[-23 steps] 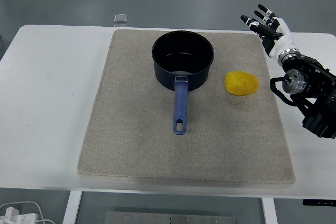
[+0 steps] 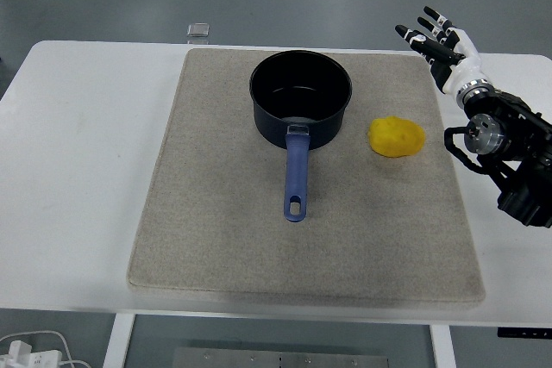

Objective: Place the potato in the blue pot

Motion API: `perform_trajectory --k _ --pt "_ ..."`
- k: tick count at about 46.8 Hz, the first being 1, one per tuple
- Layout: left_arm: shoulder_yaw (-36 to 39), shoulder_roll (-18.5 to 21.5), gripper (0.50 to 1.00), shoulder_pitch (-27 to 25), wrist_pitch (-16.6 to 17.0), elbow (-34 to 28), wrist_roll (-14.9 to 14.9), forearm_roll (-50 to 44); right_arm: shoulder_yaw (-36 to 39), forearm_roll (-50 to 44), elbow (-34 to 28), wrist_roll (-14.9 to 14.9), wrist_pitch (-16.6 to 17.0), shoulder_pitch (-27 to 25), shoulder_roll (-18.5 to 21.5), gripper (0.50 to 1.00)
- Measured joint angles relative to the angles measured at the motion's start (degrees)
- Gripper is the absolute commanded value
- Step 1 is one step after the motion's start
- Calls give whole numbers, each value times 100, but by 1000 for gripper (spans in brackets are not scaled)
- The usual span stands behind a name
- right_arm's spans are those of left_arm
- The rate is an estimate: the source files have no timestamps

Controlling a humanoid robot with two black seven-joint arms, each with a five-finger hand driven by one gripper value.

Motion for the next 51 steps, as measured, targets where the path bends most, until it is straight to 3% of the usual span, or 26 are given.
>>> perform_trajectory --k 13,21,30,42,51 --pt "0 0 999 0 9 9 0 5 -9 -11 24 11 204 -8 -15 926" --pt "0 0 999 1 9 9 0 6 -71 -61 259 44 657 -38 -121 926" --pt "0 0 999 -1 5 9 0 7 -113 -866 635 35 841 -101 -336 926" --pt "0 0 999 0 5 9 0 0 -113 -2085 1664 27 929 -306 -1052 924" --pt "0 0 999 0 4 5 0 4 -309 -2850 1860 85 986 -363 -1442 926"
